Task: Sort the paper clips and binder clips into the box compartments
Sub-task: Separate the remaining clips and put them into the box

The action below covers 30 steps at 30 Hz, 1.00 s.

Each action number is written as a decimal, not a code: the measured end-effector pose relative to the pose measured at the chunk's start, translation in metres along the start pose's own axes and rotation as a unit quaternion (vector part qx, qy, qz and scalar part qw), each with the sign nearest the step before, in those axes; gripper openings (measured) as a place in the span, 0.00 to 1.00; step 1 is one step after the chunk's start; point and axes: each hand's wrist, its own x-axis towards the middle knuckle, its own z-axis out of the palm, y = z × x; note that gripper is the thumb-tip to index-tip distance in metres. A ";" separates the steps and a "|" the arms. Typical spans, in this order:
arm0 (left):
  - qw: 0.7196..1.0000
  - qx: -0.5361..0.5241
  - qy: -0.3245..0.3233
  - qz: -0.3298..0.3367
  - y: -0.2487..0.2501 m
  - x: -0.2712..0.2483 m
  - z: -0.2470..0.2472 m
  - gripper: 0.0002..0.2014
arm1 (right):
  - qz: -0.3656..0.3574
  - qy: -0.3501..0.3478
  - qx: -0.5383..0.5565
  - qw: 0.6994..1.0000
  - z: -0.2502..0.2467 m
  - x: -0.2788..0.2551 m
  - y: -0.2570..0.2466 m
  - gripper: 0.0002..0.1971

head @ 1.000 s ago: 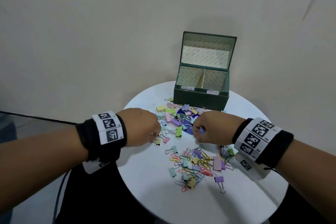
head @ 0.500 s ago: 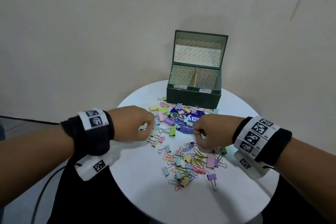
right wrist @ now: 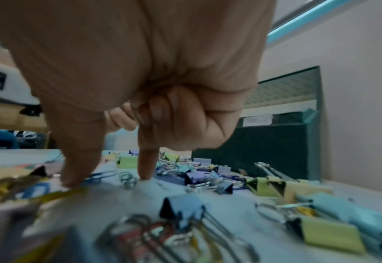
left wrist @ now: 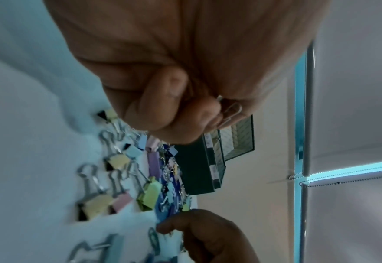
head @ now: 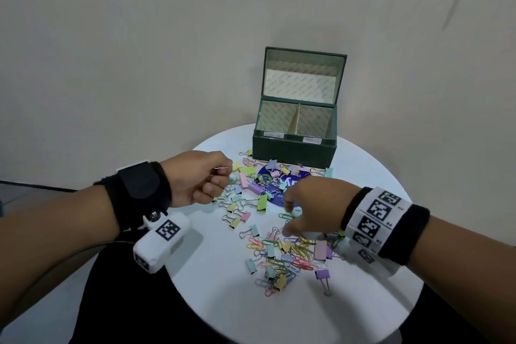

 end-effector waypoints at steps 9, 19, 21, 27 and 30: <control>0.997 -0.073 -0.011 0.019 0.040 0.029 0.024 0.09 | -0.012 -0.085 0.101 0.991 -0.001 0.007 0.000 0.09; 0.990 -0.116 -0.012 0.079 0.127 0.080 0.080 0.08 | 0.002 0.046 0.187 0.981 -0.045 0.005 0.056 0.07; 0.990 -0.116 0.003 0.083 0.132 0.094 0.089 0.12 | 0.043 0.089 0.218 0.971 -0.063 0.008 0.075 0.06; 0.990 -0.122 -0.037 0.063 0.137 0.109 0.095 0.10 | 0.134 0.269 0.258 0.919 -0.098 0.046 0.100 0.08; 0.984 -0.165 -0.027 0.065 0.135 0.108 0.090 0.09 | 0.141 0.218 0.251 0.933 -0.106 0.059 0.097 0.11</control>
